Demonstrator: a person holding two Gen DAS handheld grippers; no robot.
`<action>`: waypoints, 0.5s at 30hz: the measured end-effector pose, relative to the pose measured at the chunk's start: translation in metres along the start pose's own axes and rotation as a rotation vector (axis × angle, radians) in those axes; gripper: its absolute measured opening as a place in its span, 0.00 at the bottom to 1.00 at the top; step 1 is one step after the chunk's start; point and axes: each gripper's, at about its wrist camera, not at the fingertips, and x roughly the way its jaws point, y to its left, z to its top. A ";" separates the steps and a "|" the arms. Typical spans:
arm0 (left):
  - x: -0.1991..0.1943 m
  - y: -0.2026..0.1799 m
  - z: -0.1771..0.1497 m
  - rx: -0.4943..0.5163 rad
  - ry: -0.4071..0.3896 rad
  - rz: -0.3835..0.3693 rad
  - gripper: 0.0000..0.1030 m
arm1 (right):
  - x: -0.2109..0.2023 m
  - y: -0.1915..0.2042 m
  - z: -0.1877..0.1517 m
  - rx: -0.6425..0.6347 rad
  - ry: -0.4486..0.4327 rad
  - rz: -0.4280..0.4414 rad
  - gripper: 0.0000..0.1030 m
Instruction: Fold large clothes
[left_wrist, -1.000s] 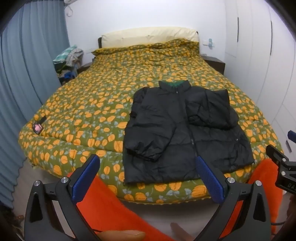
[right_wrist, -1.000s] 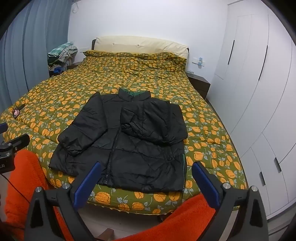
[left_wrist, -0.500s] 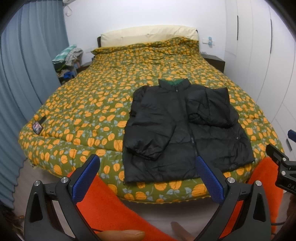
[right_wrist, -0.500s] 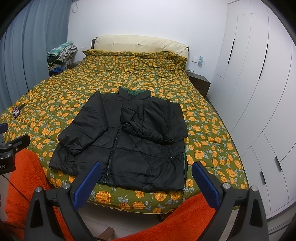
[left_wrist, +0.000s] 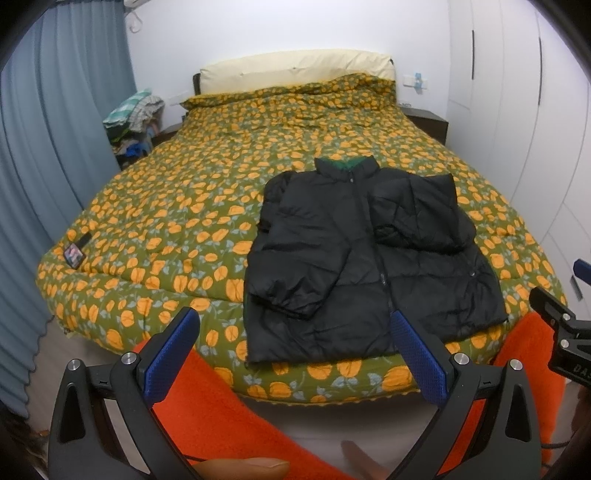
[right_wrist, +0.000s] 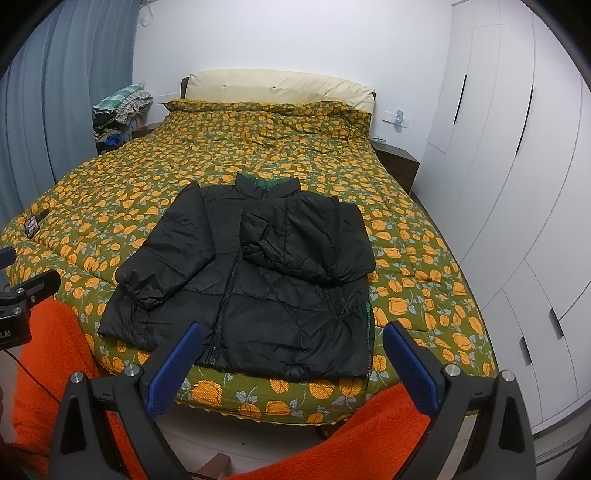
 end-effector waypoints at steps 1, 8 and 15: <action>0.000 0.000 0.000 -0.001 0.001 0.000 1.00 | 0.000 0.000 0.000 0.002 0.000 -0.001 0.97; 0.001 -0.002 0.001 0.001 0.006 0.000 1.00 | 0.001 -0.002 0.001 0.005 0.002 0.001 0.97; 0.001 -0.001 0.002 0.000 0.008 0.000 1.00 | 0.002 -0.001 0.000 0.009 0.004 -0.002 0.97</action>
